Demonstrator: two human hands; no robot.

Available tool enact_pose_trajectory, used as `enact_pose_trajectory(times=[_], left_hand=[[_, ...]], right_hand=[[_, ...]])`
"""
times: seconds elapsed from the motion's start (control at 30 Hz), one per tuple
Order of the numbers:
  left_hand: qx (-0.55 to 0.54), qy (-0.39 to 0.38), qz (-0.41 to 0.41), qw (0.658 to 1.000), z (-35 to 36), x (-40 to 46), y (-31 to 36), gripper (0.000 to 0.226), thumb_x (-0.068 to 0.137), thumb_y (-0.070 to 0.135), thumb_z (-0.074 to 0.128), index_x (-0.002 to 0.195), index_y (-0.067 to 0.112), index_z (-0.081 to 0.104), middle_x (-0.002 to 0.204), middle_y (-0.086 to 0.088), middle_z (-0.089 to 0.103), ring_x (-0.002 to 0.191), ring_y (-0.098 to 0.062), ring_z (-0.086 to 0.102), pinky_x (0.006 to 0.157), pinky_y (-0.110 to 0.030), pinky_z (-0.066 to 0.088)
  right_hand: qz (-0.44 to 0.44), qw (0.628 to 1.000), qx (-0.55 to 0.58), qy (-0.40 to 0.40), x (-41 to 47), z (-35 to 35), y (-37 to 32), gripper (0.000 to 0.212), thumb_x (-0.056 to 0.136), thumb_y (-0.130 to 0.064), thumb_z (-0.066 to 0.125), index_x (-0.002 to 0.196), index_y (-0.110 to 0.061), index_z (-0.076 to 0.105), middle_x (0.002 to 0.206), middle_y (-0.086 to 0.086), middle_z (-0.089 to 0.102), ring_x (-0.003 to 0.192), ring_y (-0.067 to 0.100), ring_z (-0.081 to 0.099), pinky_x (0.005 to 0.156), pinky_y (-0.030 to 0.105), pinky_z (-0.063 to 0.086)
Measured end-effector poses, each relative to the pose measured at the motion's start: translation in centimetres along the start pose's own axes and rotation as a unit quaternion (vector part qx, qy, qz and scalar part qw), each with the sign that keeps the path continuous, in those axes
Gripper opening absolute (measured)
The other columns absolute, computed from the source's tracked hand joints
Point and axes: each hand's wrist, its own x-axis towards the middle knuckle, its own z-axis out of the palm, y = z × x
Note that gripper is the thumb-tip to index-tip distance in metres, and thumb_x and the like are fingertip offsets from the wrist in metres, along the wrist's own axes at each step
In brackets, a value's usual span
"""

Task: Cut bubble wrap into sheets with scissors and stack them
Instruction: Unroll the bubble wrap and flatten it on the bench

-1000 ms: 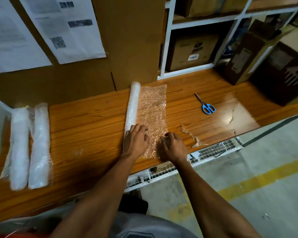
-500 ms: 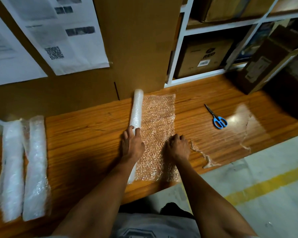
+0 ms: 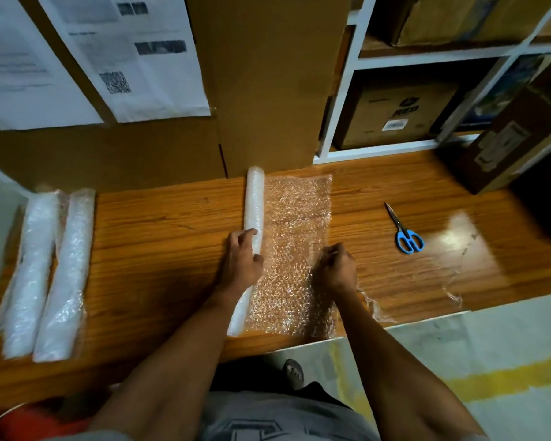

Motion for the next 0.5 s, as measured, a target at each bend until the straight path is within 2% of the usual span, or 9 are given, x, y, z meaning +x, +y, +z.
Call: enact_pose_trajectory(times=[0.07, 0.17, 0.27, 0.33, 0.37, 0.43, 0.5], left_hand=[[0.016, 0.006, 0.020, 1.000, -0.1, -0.3, -0.6, 0.061, 0.092, 0.011, 0.065, 0.147, 0.031, 0.048, 0.149, -0.006, 0.034, 0.110, -0.028, 0.057, 0.073, -0.032, 0.049], [0.051, 0.025, 0.016, 0.998, -0.1, -1.2, -1.4, 0.059, 0.094, 0.010, 0.059, 0.145, 0.038, 0.050, 0.150, -0.008, 0.035, 0.097, -0.031, 0.063, 0.065, -0.035, 0.052], [0.070, 0.048, -0.003, 0.996, 0.4, -2.2, -1.6, 0.045, 0.097, 0.031, 0.057, 0.141, 0.043, 0.052, 0.152, -0.006, 0.035, 0.112, -0.033, 0.061, 0.078, -0.042, 0.058], [0.097, 0.036, 0.007, 0.995, 1.1, -2.7, -1.7, 0.051, 0.093, 0.046, 0.063, 0.142, 0.046, 0.050, 0.156, -0.005, 0.029, 0.127, -0.032, 0.051, 0.091, -0.045, 0.056], [0.110, 0.023, 0.014, 0.994, 1.4, -2.9, -1.7, 0.055, 0.091, 0.047, 0.067, 0.143, 0.047, 0.049, 0.158, -0.004, 0.026, 0.133, -0.031, 0.045, 0.096, -0.046, 0.055], [0.128, 0.003, 0.017, 0.992, 1.7, -3.2, -1.8, 0.059, 0.088, 0.037, 0.073, 0.142, 0.046, 0.051, 0.161, -0.004, 0.022, 0.138, -0.031, 0.041, 0.100, -0.047, 0.054], [0.132, 0.009, -0.004, 0.991, 1.4, -3.3, -2.0, 0.061, 0.088, 0.024, 0.072, 0.144, 0.038, 0.052, 0.158, -0.009, 0.027, 0.132, -0.034, 0.048, 0.094, -0.047, 0.058]], right_hand=[[-0.007, 0.999, 0.030, 0.016, 0.2, -1.0, 0.6, 0.016, 0.099, -0.008, 0.060, 0.111, -0.019, 0.054, 0.096, 0.007, 0.068, 0.077, 0.024, 0.065, 0.055, 0.021, 0.041], [-0.032, 0.999, 0.032, 0.009, 0.3, -2.2, 1.3, 0.014, 0.105, -0.011, 0.055, 0.119, -0.014, 0.056, 0.103, 0.012, 0.067, 0.087, 0.029, 0.068, 0.065, 0.029, 0.048], [-0.069, 0.997, 0.017, -0.013, -0.6, -2.8, 1.0, 0.028, 0.109, -0.025, 0.053, 0.133, -0.012, 0.054, 0.129, 0.017, 0.054, 0.107, 0.036, 0.064, 0.080, 0.040, 0.056], [-0.094, 0.993, -0.033, -0.063, -1.2, -2.6, 1.0, 0.047, 0.107, -0.030, 0.057, 0.150, -0.018, 0.045, 0.154, 0.016, 0.039, 0.129, 0.036, 0.052, 0.095, 0.050, 0.057], [-0.097, 0.990, -0.050, -0.087, -1.3, -2.5, 1.1, 0.053, 0.104, -0.022, 0.061, 0.154, -0.021, 0.043, 0.160, 0.013, 0.033, 0.132, 0.034, 0.049, 0.099, 0.048, 0.055], [-0.093, 0.988, -0.048, -0.111, -1.2, -2.3, 1.3, 0.057, 0.095, -0.001, 0.067, 0.148, -0.018, 0.051, 0.157, 0.014, 0.034, 0.125, 0.032, 0.055, 0.101, 0.040, 0.054], [-0.109, 0.986, -0.062, -0.107, -1.0, -2.5, 1.5, 0.049, 0.092, 0.003, 0.069, 0.138, -0.011, 0.059, 0.150, 0.016, 0.039, 0.121, 0.033, 0.058, 0.098, 0.033, 0.053]])
